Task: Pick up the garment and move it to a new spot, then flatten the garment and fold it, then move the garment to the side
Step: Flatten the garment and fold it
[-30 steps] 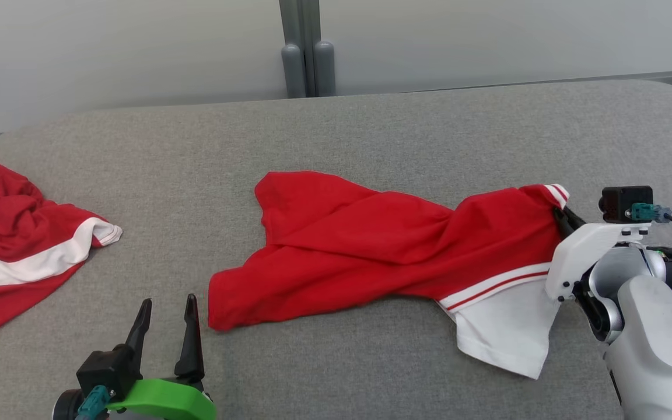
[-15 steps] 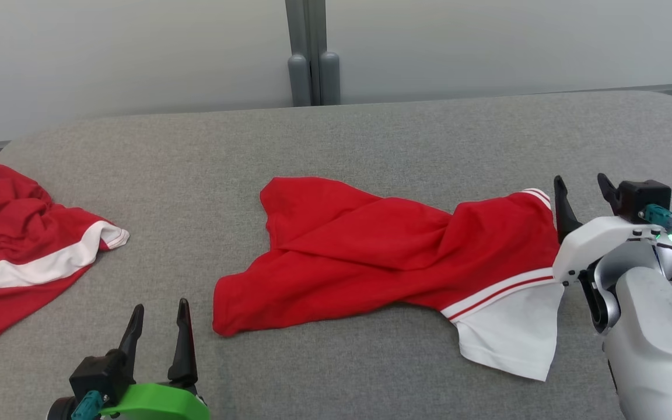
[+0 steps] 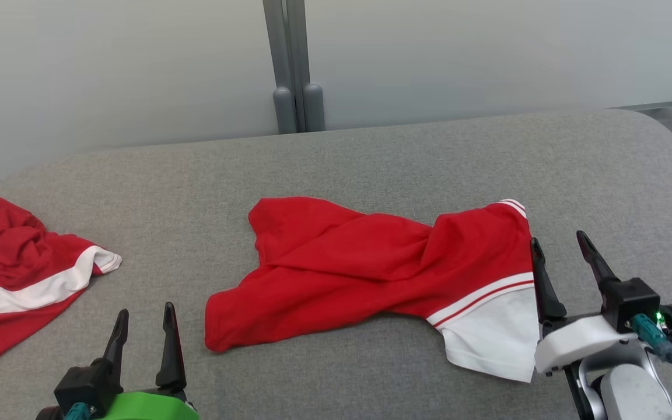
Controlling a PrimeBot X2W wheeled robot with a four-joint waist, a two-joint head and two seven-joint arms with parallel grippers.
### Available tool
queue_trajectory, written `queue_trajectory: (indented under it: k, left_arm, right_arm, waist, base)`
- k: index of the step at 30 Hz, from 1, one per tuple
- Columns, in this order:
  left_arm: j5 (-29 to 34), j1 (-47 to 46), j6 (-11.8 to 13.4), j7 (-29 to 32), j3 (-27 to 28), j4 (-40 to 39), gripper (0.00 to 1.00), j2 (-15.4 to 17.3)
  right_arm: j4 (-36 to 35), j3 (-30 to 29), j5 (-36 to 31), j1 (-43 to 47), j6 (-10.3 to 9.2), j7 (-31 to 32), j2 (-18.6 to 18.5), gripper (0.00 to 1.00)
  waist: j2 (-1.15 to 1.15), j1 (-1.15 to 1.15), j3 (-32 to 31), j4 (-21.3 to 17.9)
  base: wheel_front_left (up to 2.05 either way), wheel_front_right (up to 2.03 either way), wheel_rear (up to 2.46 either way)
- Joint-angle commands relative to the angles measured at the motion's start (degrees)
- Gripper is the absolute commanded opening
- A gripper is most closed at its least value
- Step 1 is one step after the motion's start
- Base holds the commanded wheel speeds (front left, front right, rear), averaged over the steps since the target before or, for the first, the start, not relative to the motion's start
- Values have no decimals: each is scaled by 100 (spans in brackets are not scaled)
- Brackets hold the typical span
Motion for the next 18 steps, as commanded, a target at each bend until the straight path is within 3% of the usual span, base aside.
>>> queue_trajectory:
  k: [1,4,18]
  left_arm:
    - [22,98,20,-1,-10,-36,100,17]
    - [1,163,-9,-1,-38,-83,100,17]
    - [19,374,-172,-1,-77,1,100,17]
  right_arm:
    - [-204,-2,21,216,-8,-22,24,100]
    - [-593,43,-25,702,-8,-23,101,100]
    - [-236,43,198,1213,-9,-23,160,100]
  waist:
    - [0,0,-58,11]
    - [0,0,-163,39]
    - [0,0,-334,49]
  base:
    - [0,0,0]
    - [0,0,0]
    - [0,0,0]
